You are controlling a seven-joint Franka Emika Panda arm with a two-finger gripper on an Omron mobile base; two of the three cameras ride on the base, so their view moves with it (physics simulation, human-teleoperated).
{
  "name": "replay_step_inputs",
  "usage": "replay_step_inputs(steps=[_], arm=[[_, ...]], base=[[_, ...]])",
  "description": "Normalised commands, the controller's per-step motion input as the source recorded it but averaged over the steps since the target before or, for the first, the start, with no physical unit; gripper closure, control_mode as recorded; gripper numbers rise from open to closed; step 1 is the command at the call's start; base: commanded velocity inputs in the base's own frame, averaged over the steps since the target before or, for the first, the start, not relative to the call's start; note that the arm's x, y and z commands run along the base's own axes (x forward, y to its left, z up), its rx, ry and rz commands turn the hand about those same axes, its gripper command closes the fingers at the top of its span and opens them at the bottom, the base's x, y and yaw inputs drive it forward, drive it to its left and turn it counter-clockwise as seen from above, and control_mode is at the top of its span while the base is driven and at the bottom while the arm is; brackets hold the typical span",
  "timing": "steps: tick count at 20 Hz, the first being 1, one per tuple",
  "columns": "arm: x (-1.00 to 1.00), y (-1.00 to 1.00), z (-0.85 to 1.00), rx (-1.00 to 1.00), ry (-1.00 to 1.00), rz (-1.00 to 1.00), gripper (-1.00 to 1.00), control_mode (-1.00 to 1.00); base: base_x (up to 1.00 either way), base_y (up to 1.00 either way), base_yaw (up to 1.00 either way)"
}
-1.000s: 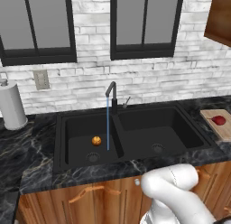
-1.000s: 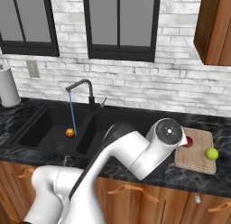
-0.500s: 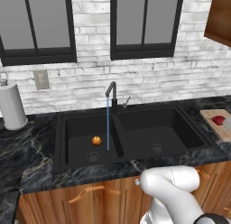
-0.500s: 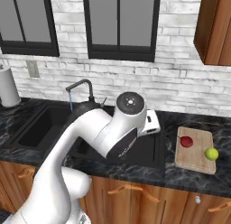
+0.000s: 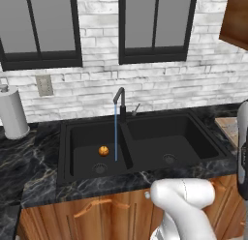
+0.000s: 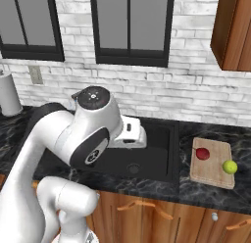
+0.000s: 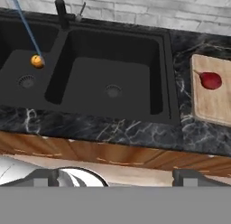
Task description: Pick the pear, pear, orange from the sink and place them on the cutting board to airdry. Then turn off the sink faucet.
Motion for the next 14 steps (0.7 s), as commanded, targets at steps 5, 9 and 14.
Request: replay_step_inputs(steps=[5,9,14], arm=[[-0.30,0.53,0.03,0.08,0.04,-0.43,-1.00,-1.00],[-0.08,0.71,0.22,0.00,-0.01,-0.16,-1.00,-1.00],[0.00,0.55,0.26,0.00,-0.05,0.03,-1.00,-1.00]], base=[[0.00,0.00,0.00],[0.00,0.00,0.00],[0.00,0.00,0.00]])
